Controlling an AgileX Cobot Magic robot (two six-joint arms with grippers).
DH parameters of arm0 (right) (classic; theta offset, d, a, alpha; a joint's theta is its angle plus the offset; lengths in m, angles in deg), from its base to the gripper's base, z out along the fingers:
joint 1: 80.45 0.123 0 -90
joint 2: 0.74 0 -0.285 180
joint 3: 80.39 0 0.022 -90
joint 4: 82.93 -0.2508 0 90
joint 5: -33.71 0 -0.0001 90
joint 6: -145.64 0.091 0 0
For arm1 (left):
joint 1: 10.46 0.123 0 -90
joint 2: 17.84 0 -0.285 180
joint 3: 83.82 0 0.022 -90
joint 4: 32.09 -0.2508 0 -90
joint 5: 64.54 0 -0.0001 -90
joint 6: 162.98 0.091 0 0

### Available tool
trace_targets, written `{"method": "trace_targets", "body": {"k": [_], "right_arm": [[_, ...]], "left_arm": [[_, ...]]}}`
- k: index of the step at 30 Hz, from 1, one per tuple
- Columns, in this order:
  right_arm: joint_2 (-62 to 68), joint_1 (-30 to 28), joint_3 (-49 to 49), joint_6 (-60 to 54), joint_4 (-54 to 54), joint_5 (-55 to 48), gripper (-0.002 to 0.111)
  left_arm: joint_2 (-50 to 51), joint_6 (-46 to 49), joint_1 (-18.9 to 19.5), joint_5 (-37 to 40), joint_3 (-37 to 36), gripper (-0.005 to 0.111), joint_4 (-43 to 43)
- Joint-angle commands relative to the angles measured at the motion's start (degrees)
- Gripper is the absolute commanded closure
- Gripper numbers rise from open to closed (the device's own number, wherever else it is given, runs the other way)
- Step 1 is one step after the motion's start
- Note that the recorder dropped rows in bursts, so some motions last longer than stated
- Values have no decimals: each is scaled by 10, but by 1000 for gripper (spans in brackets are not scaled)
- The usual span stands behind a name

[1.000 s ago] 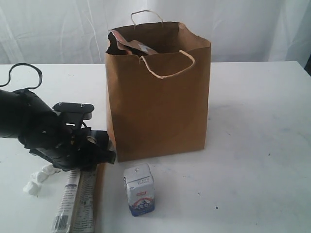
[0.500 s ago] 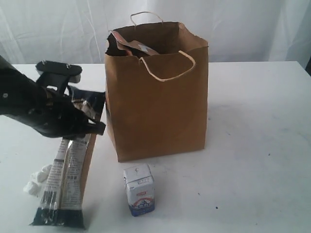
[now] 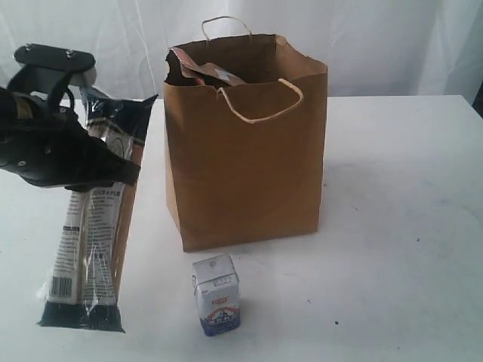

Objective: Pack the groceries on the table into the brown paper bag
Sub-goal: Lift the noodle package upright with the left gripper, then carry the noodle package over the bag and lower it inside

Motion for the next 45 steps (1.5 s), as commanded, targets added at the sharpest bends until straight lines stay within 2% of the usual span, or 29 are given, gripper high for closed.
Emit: {"method": "trace_targets", "body": {"k": [1, 4, 17, 19, 24, 30, 32, 35, 37, 42, 45], "right_arm": [[-1, -3, -2, -4, -1, 1, 108], [-1, -3, -2, -4, -1, 1, 108], [-1, -3, -2, -4, -1, 1, 108], [-1, -3, -2, -4, -1, 1, 108], [-1, -3, -2, -4, 2, 1, 108], [-1, -3, -32, -4, 0, -2, 108], [-1, -3, -53, -4, -2, -2, 108], [-1, -3, -75, -1, -7, 17, 108], [-1, -3, -76, -1, -8, 18, 108], [-1, -3, -76, -1, -18, 11, 108], [-1, -3, -76, -1, -18, 3, 108]], "left_arm": [[-59, 5, -3, -15, 6, 107, -2], [-99, 5, -3, -19, 6, 107, -2], [-202, 3, -3, -219, 6, 107, -5], [-205, 2, -3, -268, 6, 107, -3], [-205, -14, -3, -479, 6, 107, 71], [-166, -12, -3, -648, 6, 107, 133], [-130, -65, -3, -684, 6, 107, 133], [-67, -115, -3, -822, 9, 107, 142], [-45, -112, -3, -828, 23, 107, 150], [9, -56, -3, -743, 69, 107, 103], [39, -55, -3, -758, 91, 107, 70]]}}
